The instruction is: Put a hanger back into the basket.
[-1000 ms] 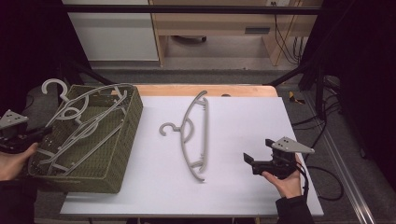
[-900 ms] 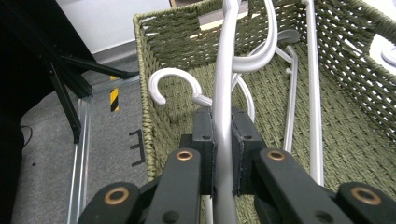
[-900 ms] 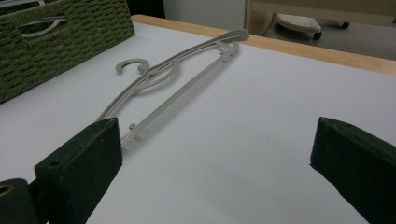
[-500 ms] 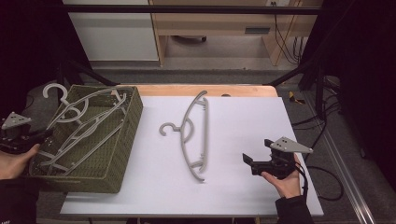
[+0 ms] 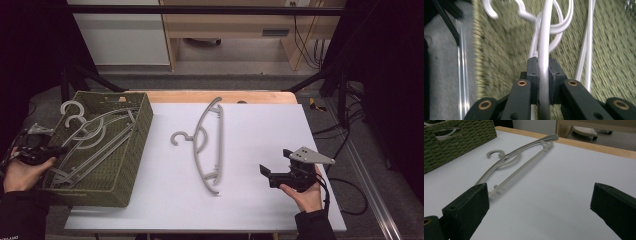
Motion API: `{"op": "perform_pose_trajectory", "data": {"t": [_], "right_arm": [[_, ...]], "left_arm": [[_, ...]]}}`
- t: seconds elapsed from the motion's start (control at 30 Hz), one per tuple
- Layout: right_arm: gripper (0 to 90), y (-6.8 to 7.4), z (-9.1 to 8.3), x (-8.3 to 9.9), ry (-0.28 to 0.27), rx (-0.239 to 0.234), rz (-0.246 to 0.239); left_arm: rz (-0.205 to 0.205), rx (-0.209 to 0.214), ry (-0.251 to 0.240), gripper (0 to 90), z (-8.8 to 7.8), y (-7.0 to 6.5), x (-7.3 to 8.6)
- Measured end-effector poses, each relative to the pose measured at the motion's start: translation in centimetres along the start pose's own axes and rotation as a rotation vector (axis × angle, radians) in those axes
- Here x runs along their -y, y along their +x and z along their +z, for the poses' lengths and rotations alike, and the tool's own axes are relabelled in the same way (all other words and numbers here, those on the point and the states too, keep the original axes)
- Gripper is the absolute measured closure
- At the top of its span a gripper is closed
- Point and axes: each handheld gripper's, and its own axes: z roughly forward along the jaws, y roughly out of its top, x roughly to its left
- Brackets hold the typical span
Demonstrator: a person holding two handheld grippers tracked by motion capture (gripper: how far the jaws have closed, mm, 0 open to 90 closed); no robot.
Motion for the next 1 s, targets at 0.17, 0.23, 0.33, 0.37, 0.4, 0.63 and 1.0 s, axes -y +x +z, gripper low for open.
{"op": "perform_pose_trajectory", "data": {"t": [0.17,0.23,0.33,0.37,0.4,0.63,1.0], "right_arm": [[2.3,-0.1,-0.1,0.0,-0.003,0.000,0.001],[2.3,-0.1,-0.1,0.0,-0.003,0.000,0.001],[2.3,-0.1,-0.2,0.0,-0.003,-0.003,-0.002],[2.3,-0.1,-0.2,0.0,-0.004,-0.002,-0.002],[2.3,-0.1,-0.2,0.0,-0.003,-0.003,-0.003],[2.4,-0.2,-0.4,-0.1,-0.016,0.002,0.004],[2.5,-0.4,-0.5,-0.1,-0.030,0.003,0.018]], "left_arm": [[-0.008,-0.015,0.003,73.4,0.0,-0.1,-0.1],[-0.026,-0.008,-0.028,69.1,-0.5,-0.1,0.0],[-0.035,0.011,-0.086,65.7,-1.6,-0.4,-0.2],[-0.032,0.017,-0.108,63.9,-1.9,-0.6,-0.3],[-0.032,0.021,-0.130,62.2,-2.3,-1.0,-0.4],[-0.025,0.089,-0.312,48.9,-4.6,-4.2,-1.5],[0.015,0.220,-0.488,34.9,-5.7,-10.5,-2.5]]}}
